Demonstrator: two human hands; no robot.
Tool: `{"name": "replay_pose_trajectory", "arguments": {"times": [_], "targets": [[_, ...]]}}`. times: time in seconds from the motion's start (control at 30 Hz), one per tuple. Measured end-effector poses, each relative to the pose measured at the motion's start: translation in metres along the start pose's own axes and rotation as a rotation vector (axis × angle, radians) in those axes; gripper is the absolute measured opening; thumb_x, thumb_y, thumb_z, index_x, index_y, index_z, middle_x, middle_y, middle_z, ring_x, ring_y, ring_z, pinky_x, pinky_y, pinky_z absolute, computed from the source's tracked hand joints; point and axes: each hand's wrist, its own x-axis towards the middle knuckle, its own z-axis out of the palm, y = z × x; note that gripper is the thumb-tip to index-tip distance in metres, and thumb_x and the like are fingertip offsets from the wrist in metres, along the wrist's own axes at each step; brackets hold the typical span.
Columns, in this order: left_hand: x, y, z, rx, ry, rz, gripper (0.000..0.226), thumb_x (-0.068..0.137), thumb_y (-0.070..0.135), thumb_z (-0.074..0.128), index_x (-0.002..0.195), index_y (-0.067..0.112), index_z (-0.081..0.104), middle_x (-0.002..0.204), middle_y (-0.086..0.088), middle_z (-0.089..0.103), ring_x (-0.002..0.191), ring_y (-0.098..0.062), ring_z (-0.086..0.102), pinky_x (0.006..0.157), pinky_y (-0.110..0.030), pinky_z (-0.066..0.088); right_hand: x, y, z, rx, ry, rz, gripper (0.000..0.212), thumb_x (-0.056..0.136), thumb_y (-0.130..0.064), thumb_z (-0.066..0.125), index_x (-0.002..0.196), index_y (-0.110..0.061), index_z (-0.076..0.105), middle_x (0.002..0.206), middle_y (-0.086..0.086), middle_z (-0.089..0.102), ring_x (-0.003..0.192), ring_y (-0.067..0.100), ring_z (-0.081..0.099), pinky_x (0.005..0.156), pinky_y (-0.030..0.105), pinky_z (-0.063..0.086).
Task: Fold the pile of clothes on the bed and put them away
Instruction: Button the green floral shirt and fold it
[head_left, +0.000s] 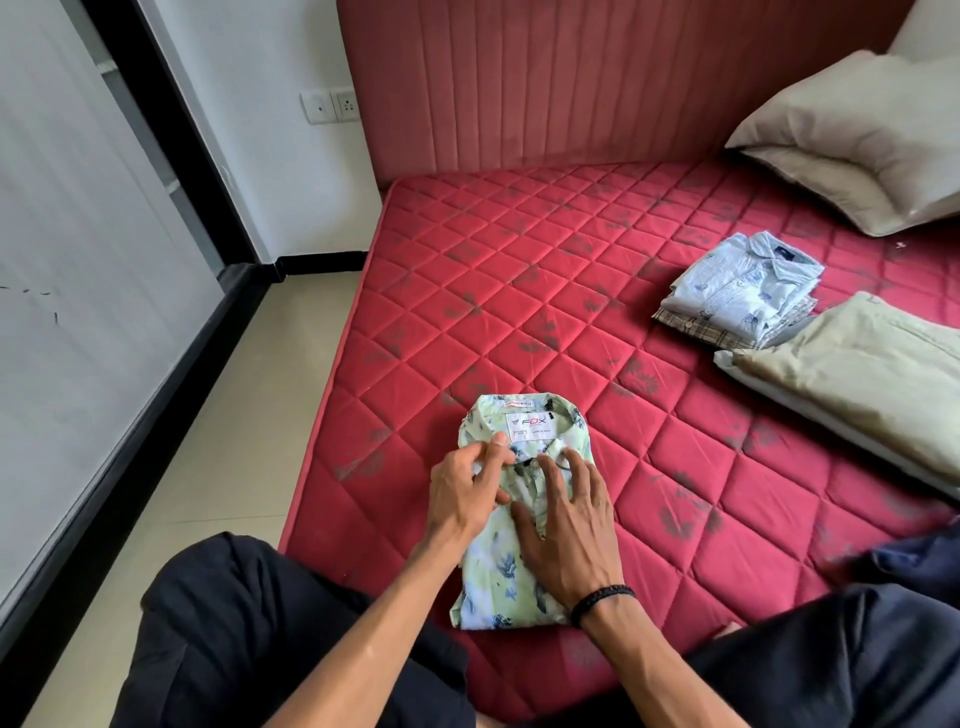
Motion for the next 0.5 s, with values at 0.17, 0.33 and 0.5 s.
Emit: {"name": "replay_pose_trajectory", "arguments": {"times": [0.17,0.33,0.5], "targets": [[0.004,-0.025,0.003,-0.16,0.05,-0.251,0.015,0.082,0.023,0.087,0.09,0.016,0.077,0.081,-0.005,0.077,0.043,-0.012,0.061,0.043,-0.024,0.047,0.0,0.001,0.001,0.048,-0.008,0.012,0.065,0.093,-0.056,0.055,0.148,-0.021,0.047,0.156,0.012,0.039,0.14,0.035,0.037,0.116,0.052,0.039],[-0.002,-0.034,0.007,0.062,0.181,-0.291,0.043,0.067,0.056,0.09,0.087,0.028,0.064,0.074,0.011,0.071,0.072,-0.015,0.071,0.07,-0.036,0.057,-0.004,0.0,-0.004,0.149,-0.007,0.042,0.065,0.092,-0.058,0.057,0.147,-0.025,0.045,0.156,0.008,0.036,0.142,0.031,0.034,0.115,0.052,0.039],[-0.023,-0.025,0.01,0.305,0.22,-0.247,0.08,0.074,0.08,0.069,0.13,0.027,0.049,0.115,-0.006,0.061,0.109,-0.031,0.061,0.088,-0.041,0.049,0.004,0.002,-0.019,0.341,0.036,0.374,0.073,0.093,-0.07,0.052,0.146,-0.021,0.043,0.145,0.014,0.046,0.13,0.035,0.044,0.11,0.047,0.037]]}}
